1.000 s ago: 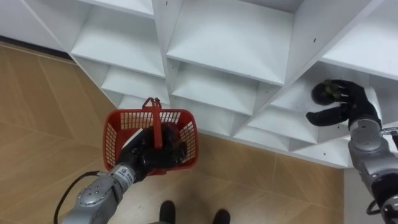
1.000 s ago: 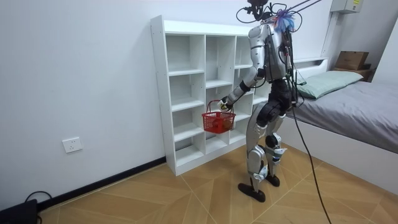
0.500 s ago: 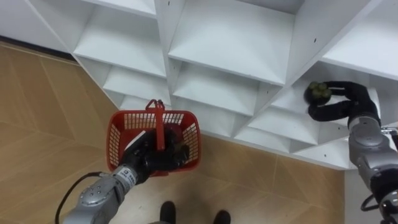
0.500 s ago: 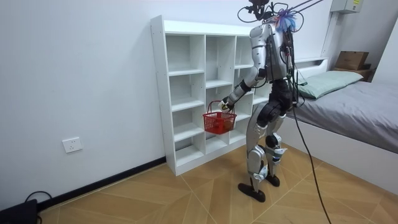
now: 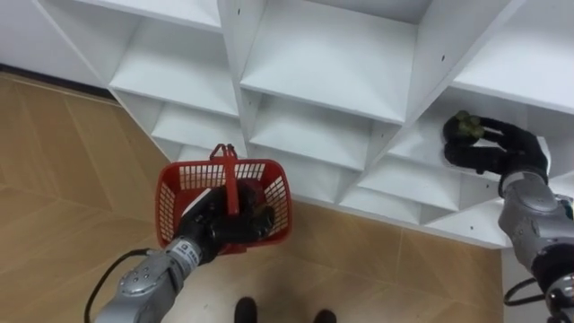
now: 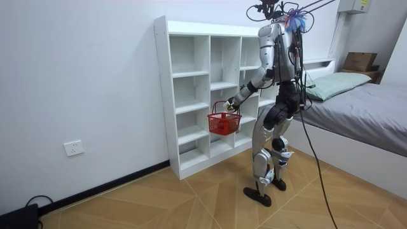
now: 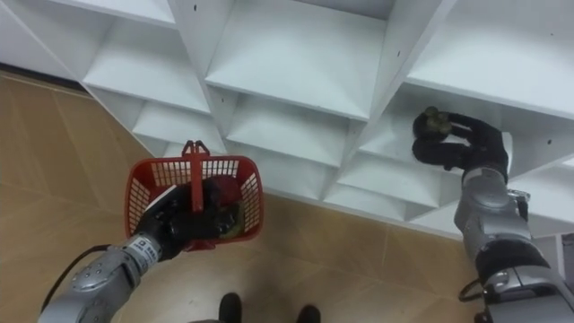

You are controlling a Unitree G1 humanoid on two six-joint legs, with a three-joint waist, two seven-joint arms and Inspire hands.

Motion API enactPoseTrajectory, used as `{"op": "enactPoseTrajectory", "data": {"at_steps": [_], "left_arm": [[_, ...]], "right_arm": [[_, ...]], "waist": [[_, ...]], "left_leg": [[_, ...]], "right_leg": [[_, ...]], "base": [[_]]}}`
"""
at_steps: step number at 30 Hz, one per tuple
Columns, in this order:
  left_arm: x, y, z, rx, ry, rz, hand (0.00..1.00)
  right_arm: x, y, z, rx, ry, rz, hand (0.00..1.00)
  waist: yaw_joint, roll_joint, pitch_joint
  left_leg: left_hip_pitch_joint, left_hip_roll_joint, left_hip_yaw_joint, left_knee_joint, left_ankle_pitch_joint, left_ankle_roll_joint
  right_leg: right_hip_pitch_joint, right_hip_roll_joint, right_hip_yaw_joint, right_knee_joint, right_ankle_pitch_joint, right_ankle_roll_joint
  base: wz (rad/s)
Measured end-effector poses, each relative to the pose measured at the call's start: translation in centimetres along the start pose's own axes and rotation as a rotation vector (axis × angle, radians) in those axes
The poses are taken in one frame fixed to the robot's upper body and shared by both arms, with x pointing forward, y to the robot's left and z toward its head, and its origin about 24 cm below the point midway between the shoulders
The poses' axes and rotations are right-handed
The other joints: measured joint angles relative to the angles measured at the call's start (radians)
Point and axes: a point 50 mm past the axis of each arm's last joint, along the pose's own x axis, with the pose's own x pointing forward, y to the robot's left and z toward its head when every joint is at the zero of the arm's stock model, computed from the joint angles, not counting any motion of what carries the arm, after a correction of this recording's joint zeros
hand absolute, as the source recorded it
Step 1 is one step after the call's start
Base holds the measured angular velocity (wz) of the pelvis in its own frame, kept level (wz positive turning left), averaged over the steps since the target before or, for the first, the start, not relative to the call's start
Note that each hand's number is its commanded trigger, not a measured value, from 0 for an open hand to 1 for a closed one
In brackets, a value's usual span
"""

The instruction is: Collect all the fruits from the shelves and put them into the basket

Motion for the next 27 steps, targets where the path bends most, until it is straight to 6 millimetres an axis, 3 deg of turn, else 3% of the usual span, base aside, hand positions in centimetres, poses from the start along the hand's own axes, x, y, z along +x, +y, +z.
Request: {"op": "enactPoseTrajectory", "data": {"at_steps": [17,22,27], "left_arm": [[0.2,0.0,0.2,-0.019,-0.007,0.018,1.00],[0.2,-0.1,0.2,-0.019,-0.008,0.016,1.00],[0.2,-0.2,0.5,-0.014,-0.022,0.009,1.00]], "right_arm": [[-0.2,0.6,0.7,0.036,-0.034,0.034,1.00],[-0.8,0.9,0.7,0.047,-0.091,0.068,1.00],[-1.9,1.3,-0.7,0.052,-0.095,0.105,1.00]], "waist": [[-0.004,0.002,-0.0008],[-0.008,0.010,-0.0068],[-0.022,0.021,-0.0149]], "left_leg": [[-0.002,0.004,0.016,-0.002,0.002,-0.003],[-0.001,0.004,0.019,-0.002,0.002,-0.003],[0.000,0.004,0.020,0.004,0.003,-0.002]], "right_leg": [[-0.006,0.002,0.005,-0.004,0.001,-0.003],[-0.007,0.002,0.007,-0.001,0.002,-0.003],[-0.007,0.001,0.008,0.004,0.002,-0.003]], "base": [[0.00],[0.00],[0.00]]}}
